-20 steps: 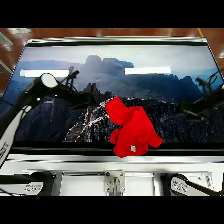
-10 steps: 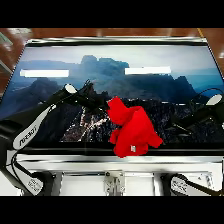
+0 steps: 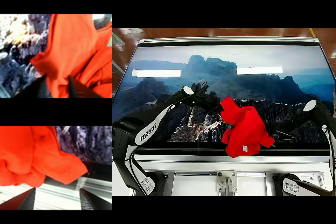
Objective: Fold the shirts.
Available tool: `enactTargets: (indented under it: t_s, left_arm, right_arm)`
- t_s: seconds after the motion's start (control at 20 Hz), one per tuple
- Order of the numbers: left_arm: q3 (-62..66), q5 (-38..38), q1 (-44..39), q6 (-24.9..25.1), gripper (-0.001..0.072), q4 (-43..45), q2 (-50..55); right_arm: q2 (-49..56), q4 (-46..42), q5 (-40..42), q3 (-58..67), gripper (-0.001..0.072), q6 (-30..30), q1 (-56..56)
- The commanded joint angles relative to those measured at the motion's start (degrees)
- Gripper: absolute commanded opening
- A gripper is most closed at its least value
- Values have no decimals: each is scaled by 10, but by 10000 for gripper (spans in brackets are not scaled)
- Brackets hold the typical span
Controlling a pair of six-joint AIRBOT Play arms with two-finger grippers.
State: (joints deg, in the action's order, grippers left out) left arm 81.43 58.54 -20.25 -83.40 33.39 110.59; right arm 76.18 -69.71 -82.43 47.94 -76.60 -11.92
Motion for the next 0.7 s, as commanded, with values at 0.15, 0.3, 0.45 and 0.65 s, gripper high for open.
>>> enactTargets:
  t_s: [0.15, 0.3, 0.45, 0.65]
  left_arm:
    - [3, -19, -2, 6, 30, 0, 3]
    - [3, -10, 0, 20, 31, 0, 3]
    - [3, -9, 7, 33, 30, 0, -1]
    - [3, -9, 14, 48, 30, 0, -16]
  right_arm:
    - [0, -19, 4, -6, 671, -16, 10]
    - [1, -36, 6, -14, 671, -10, 10]
    - [1, -38, 23, -51, 671, 6, 10]
    - [5, -36, 89, -74, 671, -26, 10]
